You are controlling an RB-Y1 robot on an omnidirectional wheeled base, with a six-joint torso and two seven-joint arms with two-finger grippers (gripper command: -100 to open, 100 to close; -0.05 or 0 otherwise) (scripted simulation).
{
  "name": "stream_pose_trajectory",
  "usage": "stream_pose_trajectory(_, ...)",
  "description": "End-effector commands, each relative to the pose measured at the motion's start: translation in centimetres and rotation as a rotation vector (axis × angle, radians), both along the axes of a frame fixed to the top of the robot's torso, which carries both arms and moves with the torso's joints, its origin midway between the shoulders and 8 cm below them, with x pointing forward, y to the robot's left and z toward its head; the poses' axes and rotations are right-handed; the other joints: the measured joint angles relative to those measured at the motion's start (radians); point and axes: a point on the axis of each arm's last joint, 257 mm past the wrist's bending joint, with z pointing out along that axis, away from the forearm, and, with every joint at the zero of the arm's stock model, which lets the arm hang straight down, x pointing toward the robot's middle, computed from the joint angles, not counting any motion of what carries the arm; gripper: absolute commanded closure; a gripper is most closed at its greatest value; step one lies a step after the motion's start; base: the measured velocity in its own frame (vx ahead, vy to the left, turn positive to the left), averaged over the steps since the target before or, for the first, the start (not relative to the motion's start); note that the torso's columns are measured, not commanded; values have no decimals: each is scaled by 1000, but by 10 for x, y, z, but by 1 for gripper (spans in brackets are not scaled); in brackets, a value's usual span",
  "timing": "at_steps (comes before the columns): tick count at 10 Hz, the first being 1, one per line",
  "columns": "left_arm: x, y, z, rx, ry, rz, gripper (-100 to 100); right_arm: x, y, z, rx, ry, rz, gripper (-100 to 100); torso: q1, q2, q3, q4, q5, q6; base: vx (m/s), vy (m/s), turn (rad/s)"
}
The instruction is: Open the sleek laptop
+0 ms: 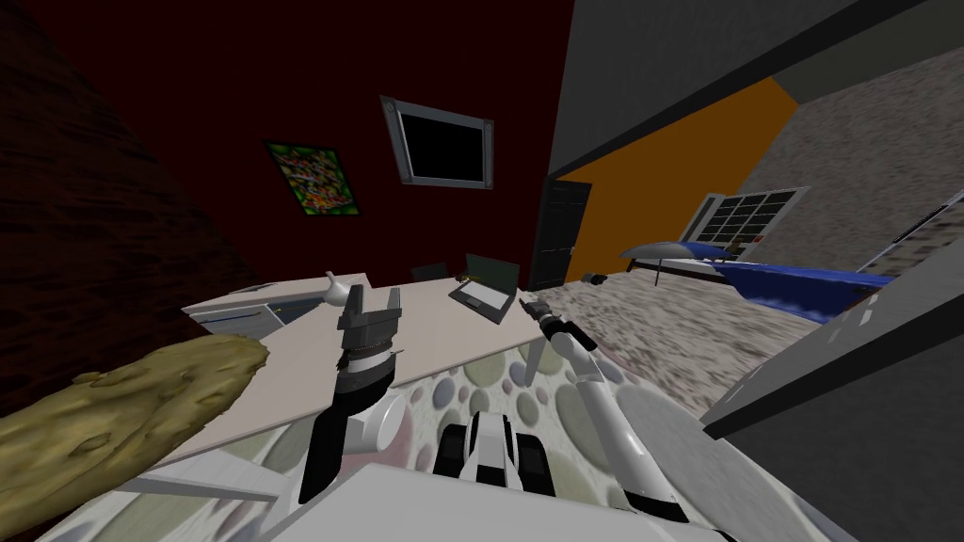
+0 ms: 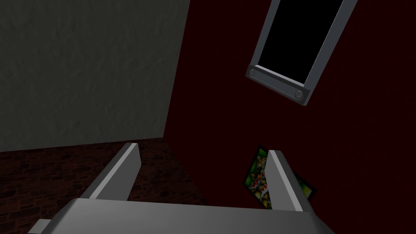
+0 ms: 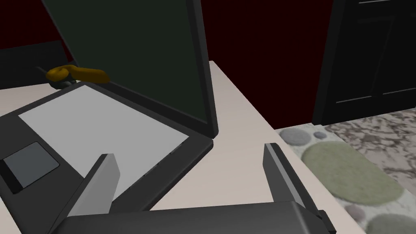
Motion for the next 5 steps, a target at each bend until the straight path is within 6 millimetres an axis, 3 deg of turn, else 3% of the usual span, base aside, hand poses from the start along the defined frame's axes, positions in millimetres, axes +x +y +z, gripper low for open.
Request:
stream_pose_trajectory(1,0,0,0,0,0,0,0,9,17,-14,120,73,52,-100,1,1,1,0,0,0,13,-54,-4)
stream_pose_trajectory(5,0,0,0,0,0,0,0,20,51,-26,297,180,137,-100,1,1,0,0,0,0,19,-63,-1)
